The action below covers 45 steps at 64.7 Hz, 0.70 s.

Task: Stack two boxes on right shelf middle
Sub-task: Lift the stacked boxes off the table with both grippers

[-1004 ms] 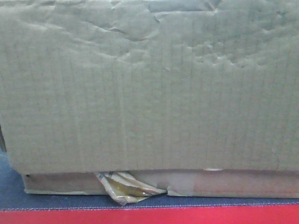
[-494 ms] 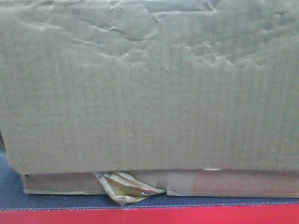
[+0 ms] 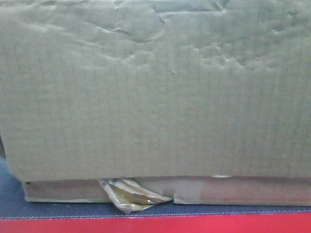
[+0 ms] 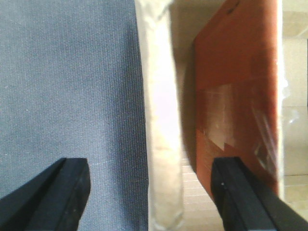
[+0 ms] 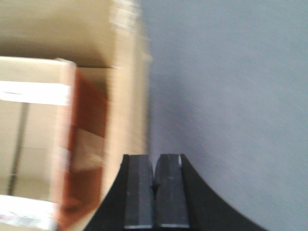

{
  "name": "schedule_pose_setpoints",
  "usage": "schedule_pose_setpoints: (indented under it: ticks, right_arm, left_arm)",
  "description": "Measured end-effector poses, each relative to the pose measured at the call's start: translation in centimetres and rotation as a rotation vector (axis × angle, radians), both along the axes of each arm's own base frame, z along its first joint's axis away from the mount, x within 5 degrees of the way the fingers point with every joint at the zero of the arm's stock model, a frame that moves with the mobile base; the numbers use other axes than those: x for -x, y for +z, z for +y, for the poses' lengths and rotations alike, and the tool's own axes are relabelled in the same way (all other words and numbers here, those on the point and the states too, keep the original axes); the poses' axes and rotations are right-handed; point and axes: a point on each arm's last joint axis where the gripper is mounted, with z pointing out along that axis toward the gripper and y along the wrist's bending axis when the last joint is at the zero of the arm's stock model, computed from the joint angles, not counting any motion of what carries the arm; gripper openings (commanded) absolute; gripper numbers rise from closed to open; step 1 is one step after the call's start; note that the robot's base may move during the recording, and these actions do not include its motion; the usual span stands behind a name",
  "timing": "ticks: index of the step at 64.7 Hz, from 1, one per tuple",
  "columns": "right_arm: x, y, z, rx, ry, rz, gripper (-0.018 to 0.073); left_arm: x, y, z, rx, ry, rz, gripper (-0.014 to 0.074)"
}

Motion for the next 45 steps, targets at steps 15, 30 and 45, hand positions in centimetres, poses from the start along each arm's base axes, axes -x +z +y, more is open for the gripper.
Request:
schedule_pose_setpoints:
  ticks: [15,30,45]
  right_arm:
    - [-1.1,-0.9,2.5,-0.001,0.057,0.034,0.0202]
    - [-1.3,-1.2,2.8,-0.014,0.028,0.05,0.032]
    - [-1.7,-3.7,2.9,0.003,0.009,0.134,0.0317]
  left_arm:
    - [0.0,0.0,0.1,-0.008,0.0,-0.004,0.0422]
    - [-0.1,0.0,0.2,-0.019,0.0,-0.01,0.0422]
    - [-0.1,0.0,0.2,-0.023,0.0,-0.011,0.0422]
